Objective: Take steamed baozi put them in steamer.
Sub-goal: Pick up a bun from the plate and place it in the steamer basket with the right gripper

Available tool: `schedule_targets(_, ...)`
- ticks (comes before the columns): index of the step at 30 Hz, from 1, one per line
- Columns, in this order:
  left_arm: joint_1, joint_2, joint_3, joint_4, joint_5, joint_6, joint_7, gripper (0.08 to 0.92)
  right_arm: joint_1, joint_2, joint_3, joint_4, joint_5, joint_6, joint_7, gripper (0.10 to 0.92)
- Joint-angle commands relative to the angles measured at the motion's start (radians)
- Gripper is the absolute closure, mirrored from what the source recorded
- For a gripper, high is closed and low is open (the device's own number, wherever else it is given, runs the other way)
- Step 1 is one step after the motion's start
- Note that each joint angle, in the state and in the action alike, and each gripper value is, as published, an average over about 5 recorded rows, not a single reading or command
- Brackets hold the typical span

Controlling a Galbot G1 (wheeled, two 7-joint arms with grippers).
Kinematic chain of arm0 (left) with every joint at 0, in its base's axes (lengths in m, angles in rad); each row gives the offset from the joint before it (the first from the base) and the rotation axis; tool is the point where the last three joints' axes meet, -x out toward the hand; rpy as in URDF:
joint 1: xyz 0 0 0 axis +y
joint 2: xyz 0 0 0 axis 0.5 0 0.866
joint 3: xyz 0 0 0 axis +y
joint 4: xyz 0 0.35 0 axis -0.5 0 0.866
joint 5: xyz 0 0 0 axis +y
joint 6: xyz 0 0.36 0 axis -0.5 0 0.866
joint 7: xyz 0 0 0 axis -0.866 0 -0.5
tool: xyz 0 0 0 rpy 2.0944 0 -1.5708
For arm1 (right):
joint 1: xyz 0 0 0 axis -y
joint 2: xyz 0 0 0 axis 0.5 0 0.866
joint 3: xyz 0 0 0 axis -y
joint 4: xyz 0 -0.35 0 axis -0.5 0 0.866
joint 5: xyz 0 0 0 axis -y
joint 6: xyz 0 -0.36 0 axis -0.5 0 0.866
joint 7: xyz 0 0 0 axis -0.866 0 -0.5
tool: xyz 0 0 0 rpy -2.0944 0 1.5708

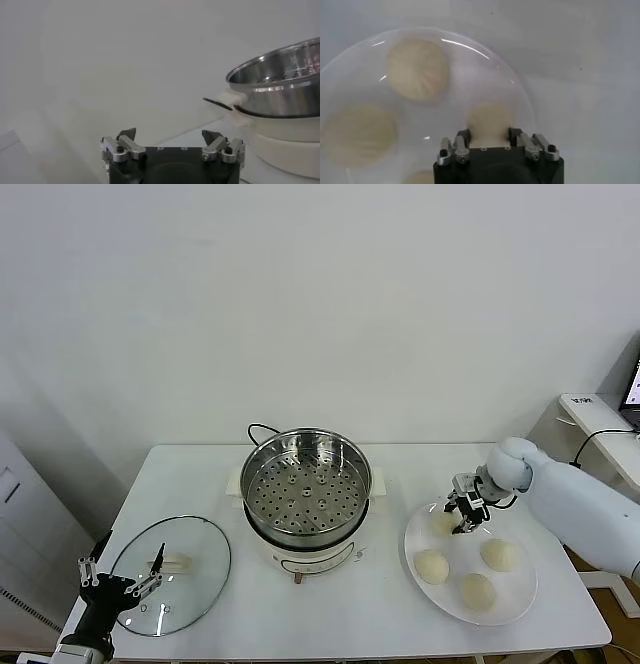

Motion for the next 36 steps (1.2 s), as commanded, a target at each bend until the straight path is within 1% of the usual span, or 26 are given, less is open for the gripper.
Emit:
schedule_targets(1, 0.002, 0.003, -0.002, -0.001, -0.001, -0.002, 0.000, 0.177, 0.484, 0.025, -0.351, 0.062, 0.223, 0.066, -0.042, 0.584)
schedule_targets(6, -0.001, 0.009, -0.008, -0.015, -0.005, 0.002, 0.000, 0.177, 0.741, 0.156, -0.511, 0.065, 0.304, 0.172, -0.061, 0.578)
schedule_targets(9, -0.002, 0.008, -0.008, -0.020, -0.006, 0.002, 0.000, 0.177, 0.795, 0.216, -0.535, 0.103, 0.296, 0.227, -0.054, 0.576)
schedule_targets(12, -0.001, 0.006, -0.008, -0.023, -0.007, 0.001, 0.000, 0.177, 0.766, 0.275, -0.495, 0.128, 0.225, 0.299, -0.036, 0.576)
schedule_targets(16, -0.002, 0.007, -0.011, -0.030, -0.016, 0.003, 0.000, 0.177, 0.666, 0.354, -0.401, 0.127, 0.078, 0.389, -0.011, 0.577)
schedule_targets(21, -0.003, 0.015, -0.021, -0.037, -0.029, 0.008, -0.001, 0.177, 0.554, 0.441, -0.337, 0.091, -0.025, 0.463, -0.001, 0.576)
schedule_targets(28, -0.005, 0.014, -0.022, -0.042, -0.036, 0.010, -0.001, 0.177, 0.390, 0.543, -0.227, 0.010, -0.216, 0.635, -0.009, 0.564)
schedule_targets(33, 0.002, 0.024, -0.035, -0.041, -0.047, 0.010, 0.000, 0.177, 0.309, 0.582, -0.184, -0.056, -0.283, 0.685, -0.001, 0.538)
schedule_targets(36, 0.000, 0.031, -0.045, -0.038, -0.054, 0.012, 0.000, 0.177, 0.275, 0.602, -0.163, -0.097, -0.322, 0.701, 0.014, 0.538)
